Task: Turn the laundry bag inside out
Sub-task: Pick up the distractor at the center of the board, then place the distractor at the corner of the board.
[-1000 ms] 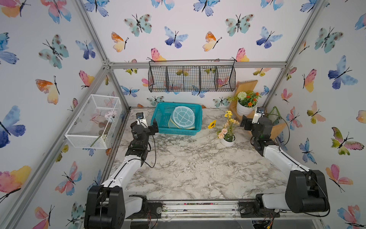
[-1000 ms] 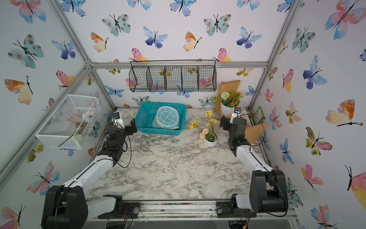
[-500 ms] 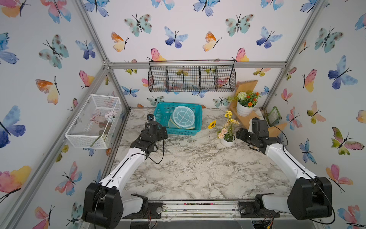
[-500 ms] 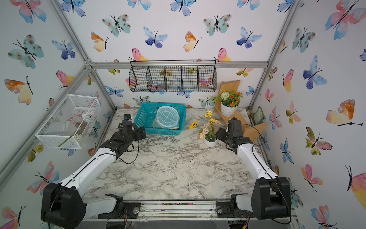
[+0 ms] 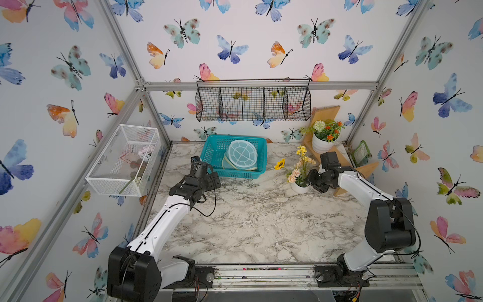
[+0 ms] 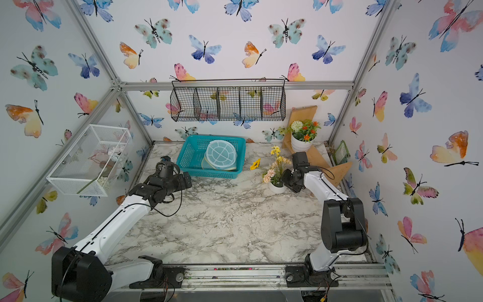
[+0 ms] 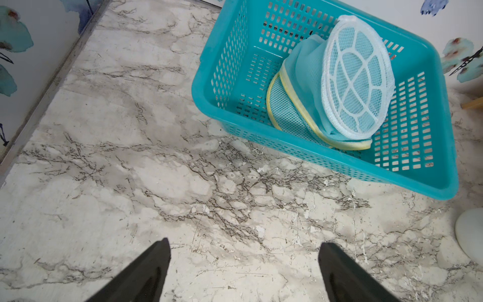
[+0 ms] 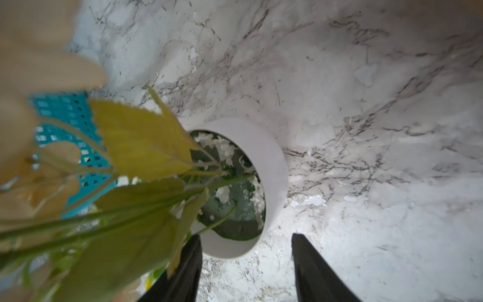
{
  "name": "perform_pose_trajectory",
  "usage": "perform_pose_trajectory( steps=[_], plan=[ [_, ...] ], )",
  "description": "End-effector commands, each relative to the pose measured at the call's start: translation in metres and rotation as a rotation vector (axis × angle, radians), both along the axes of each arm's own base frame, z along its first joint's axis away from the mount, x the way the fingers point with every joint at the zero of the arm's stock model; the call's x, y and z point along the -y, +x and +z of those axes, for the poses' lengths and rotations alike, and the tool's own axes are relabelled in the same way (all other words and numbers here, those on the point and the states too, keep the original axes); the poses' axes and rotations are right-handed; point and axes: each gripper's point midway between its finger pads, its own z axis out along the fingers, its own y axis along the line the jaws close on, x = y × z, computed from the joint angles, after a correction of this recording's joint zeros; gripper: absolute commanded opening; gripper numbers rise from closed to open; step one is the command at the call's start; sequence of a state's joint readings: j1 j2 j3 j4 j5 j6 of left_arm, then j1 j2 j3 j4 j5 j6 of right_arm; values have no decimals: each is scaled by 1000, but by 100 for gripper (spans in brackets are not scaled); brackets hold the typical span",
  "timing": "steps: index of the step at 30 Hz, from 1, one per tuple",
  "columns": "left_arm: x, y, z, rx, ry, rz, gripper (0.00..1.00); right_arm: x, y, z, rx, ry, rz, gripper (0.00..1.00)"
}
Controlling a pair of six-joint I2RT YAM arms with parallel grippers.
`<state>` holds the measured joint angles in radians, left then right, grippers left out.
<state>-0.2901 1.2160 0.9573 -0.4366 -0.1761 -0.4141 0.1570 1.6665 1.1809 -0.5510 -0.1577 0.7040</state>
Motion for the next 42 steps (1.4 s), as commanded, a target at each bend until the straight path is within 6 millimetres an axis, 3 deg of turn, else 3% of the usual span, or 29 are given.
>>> perform_pose_trajectory(
  steps=[1, 11, 15, 19, 26, 30, 33, 38, 42],
  plan=[
    [5, -10, 8, -13, -31, -25, 94, 8, 2, -3, -54, -52, -48, 55],
    [7, -12, 10, -19, -33, -41, 94, 19, -3, -36, -210, -140, -56, 39],
    [9, -11, 9, -22, -41, -44, 93, 23, -5, -36, -219, -167, -48, 21],
    [9, -11, 9, -23, -38, -47, 93, 24, 6, -7, -157, -182, -33, 2],
    [8, -11, 10, -23, -29, -47, 93, 37, 33, 88, -66, -323, 86, 2],
    [8, -11, 11, -21, -30, -47, 93, 51, 38, 119, -110, -439, 157, 2],
    [8, -10, 13, -17, -29, -50, 93, 65, 42, 132, -88, -515, 174, 2],
    [6, -10, 16, -6, -12, -47, 93, 96, 29, 117, -166, -546, 129, 2],
    [6, -10, 18, -1, -13, -47, 93, 124, 33, 121, -171, -581, 52, 2]
  ],
)
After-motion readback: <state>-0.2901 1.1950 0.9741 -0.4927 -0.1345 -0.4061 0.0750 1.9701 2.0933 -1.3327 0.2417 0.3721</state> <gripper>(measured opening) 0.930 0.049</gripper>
